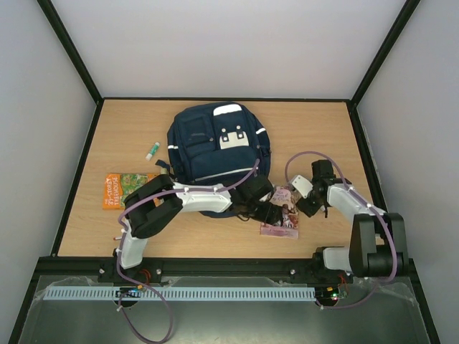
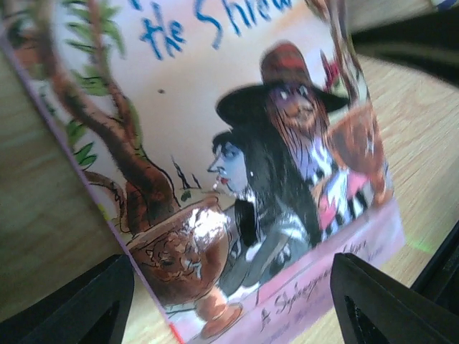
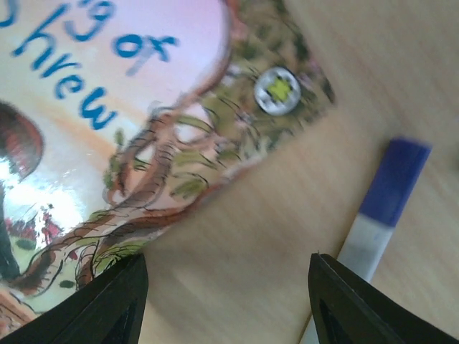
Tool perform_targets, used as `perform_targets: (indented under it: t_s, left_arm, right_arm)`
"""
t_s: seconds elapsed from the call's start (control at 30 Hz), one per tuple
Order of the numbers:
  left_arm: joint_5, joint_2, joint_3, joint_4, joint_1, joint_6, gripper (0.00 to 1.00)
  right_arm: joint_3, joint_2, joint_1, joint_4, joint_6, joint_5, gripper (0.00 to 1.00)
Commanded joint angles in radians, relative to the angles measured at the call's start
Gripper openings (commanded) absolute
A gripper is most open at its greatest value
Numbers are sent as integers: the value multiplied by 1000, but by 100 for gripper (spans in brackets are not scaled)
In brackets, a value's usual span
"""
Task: Pack the student bag
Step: Pick up the book from the center of the board.
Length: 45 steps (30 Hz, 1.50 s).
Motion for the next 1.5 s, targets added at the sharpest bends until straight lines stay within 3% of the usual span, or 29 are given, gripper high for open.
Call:
perform_targets:
  t_s: [0.0,0.23,0.43,0.67,0.9,1.0,1.3,1.47]
  left_arm:
    - [-28,-53,-47,-33,-38,-49,77]
    - [-137,-135,-125,-73,-68,-83,77]
    - [-204,-246,-221,-52,-70,-112,76]
    - [-168,-269,-278,124,-55,-174,77]
    - [-173,-213,-271,211,-48,-246,78]
    - [-175,-191,-273,220,-44,-265,78]
    - [-180,-191,-306,233,-28,-315,79]
    - [-178,-186,-333,257,-17,-353,82]
  right_arm:
    - [30,99,39,69,127,-37,61]
    - [102,100,40,45,273,36,60]
    - [156,-53,40,-97,335,29,60]
    - [170,-124,41,-236,369,-240,54]
    - [91,-77,41,-165,355,-240,47]
    - [61,-43,41,-115,369,-218,38]
    - [16,71,41,-31,373,-164,29]
    - [13,125,41,-27,370,-141,18]
